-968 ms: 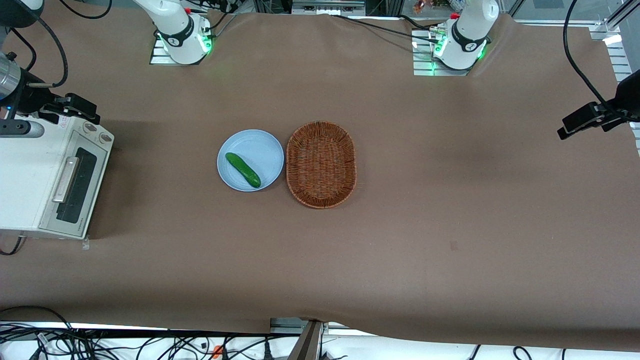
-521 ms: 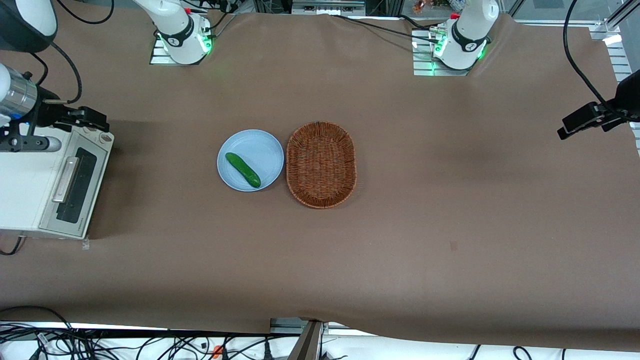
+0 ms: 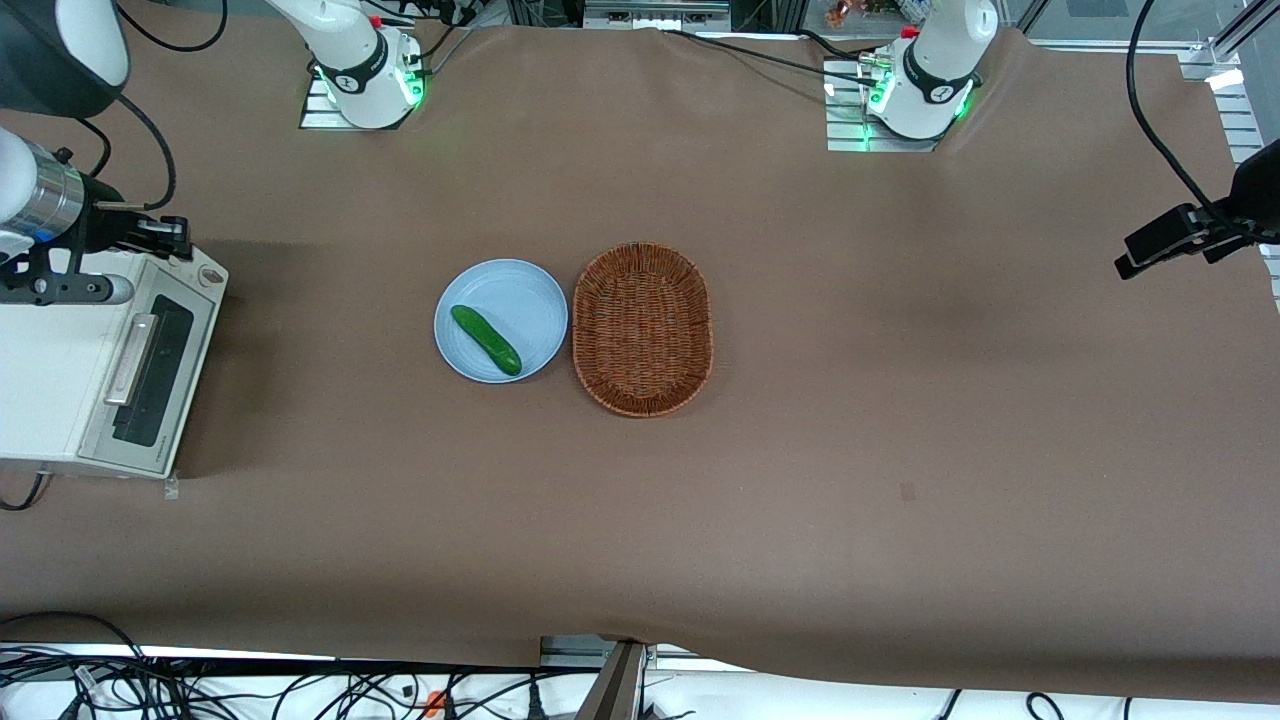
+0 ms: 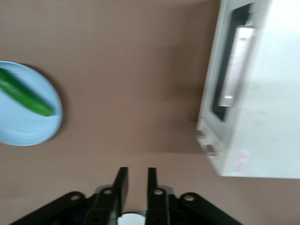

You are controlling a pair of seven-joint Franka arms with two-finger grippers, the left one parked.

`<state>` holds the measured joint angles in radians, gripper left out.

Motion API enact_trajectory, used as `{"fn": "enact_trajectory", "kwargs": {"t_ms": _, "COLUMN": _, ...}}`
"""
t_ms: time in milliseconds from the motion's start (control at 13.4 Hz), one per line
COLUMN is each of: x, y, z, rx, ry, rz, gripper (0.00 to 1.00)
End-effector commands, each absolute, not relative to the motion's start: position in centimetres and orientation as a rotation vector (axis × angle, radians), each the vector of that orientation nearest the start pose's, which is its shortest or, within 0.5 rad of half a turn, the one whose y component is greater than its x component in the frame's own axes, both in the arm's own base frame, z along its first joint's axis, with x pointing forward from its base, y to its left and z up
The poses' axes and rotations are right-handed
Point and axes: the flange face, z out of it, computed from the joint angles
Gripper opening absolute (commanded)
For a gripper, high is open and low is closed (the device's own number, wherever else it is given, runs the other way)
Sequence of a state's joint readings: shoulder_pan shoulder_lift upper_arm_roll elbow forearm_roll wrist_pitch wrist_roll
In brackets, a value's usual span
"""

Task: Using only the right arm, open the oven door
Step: 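Move the right gripper to the oven door's silver handle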

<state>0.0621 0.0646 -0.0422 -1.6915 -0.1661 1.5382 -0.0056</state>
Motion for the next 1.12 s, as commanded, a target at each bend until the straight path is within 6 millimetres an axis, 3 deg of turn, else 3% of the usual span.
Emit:
{"fn": "enact_trajectory", "kwargs": {"t_ms": 0, "x": 57.2, "y": 1.2, "z": 50.8, "rx": -3.526, "ry": -0.085, "rz": 0.421, "gripper": 0.0}}
{"fn": "enact_trajectory", "kwargs": {"t_ms": 149, "x": 58.9, "y": 1.3, "z": 47.1, "rx": -3.669, "ry": 0.02, "rz": 0.427, "gripper": 0.0}}
{"fn": "enact_trajectory", "kwargs": {"t_ms": 521, "x": 61.4, "y": 0.5, "z": 36.3, "rx": -4.048, "ry": 0.016, "rz": 0.259, "gripper": 0.0}}
{"fn": "enact_trajectory", "kwargs": {"t_ms": 819, "x": 62.0, "y": -1.2, "z": 32.5, "rx": -4.132, "ry": 0.113, "rz": 0.235, "gripper": 0.0}}
{"fn": "enact_trajectory", "kwargs": {"t_ms": 1043, "x": 62.3, "y": -2.0, "z": 30.8, "rx": -4.125, "ry": 0.122, "rz": 0.206, "gripper": 0.0}}
